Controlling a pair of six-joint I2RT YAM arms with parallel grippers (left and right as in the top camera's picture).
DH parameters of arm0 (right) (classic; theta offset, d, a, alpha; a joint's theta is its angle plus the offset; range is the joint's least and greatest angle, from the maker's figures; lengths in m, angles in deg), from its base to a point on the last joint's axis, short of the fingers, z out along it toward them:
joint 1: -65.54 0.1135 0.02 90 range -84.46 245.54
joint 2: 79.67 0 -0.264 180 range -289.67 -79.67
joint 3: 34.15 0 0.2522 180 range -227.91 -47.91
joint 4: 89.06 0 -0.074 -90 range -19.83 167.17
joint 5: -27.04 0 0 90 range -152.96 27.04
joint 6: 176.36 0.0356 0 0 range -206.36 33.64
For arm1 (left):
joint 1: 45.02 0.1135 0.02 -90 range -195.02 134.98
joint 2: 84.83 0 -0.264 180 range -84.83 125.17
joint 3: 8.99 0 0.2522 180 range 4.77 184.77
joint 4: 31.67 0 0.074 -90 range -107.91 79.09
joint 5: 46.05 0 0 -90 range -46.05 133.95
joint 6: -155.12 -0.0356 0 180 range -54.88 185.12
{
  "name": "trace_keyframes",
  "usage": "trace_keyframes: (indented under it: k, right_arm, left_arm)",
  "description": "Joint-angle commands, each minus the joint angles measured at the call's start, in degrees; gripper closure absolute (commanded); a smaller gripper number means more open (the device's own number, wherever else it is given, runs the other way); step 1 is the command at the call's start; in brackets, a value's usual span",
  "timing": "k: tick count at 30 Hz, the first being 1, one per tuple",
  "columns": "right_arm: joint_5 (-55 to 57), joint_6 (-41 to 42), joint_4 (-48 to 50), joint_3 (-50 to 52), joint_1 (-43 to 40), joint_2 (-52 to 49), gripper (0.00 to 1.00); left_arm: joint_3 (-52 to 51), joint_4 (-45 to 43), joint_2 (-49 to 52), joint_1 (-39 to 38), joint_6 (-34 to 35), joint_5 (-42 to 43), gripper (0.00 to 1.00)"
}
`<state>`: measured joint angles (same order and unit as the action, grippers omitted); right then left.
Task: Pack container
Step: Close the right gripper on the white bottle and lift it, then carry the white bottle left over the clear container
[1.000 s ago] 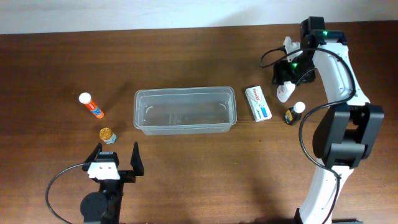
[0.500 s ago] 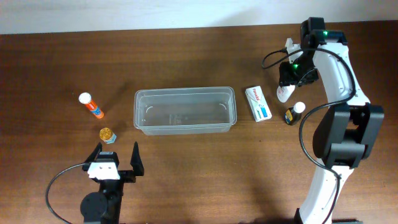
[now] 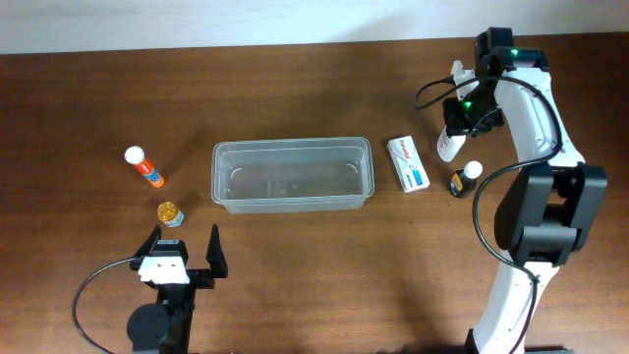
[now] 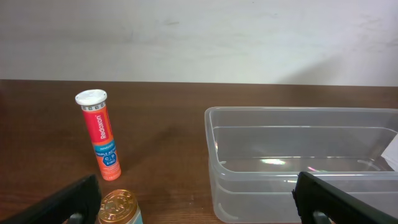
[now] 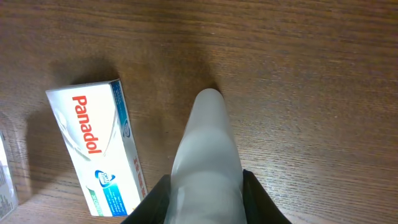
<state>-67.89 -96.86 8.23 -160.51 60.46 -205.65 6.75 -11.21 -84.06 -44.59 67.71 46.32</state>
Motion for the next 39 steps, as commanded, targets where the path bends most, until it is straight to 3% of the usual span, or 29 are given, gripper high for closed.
trace_keyframes:
  k: [1, 9, 19, 27, 39]
  right_arm:
    - [0.2, 0.0, -0.4, -0.3, 0.2, -0.9, 0.76]
    - [0.2, 0.1, -4.8, -5.6, 0.2, -0.8, 0.77]
    - [-2.2, 0.6, -17.4, -23.6, 0.8, -0.7, 0.78]
    - [-2.2, 7.3, -27.1, -35.9, 6.5, -0.7, 0.78]
    - [-3.4, 17.4, -28.4, -37.6, 17.9, 0.6, 0.78]
  left_arm:
    - [-0.4, 0.0, -0.5, 0.3, -0.7, -0.2, 0.01]
    - [-0.4, 0.0, -0.5, 0.3, -0.7, -0.2, 0.01]
    - [-0.4, 0.0, -0.5, 0.3, -0.7, -0.2, 0.01]
    - [-0.4, 0.0, -0.5, 0.3, -0.7, -0.2, 0.01]
    - [-0.4, 0.0, -0.5, 0.3, -0.7, -0.2, 0.01]
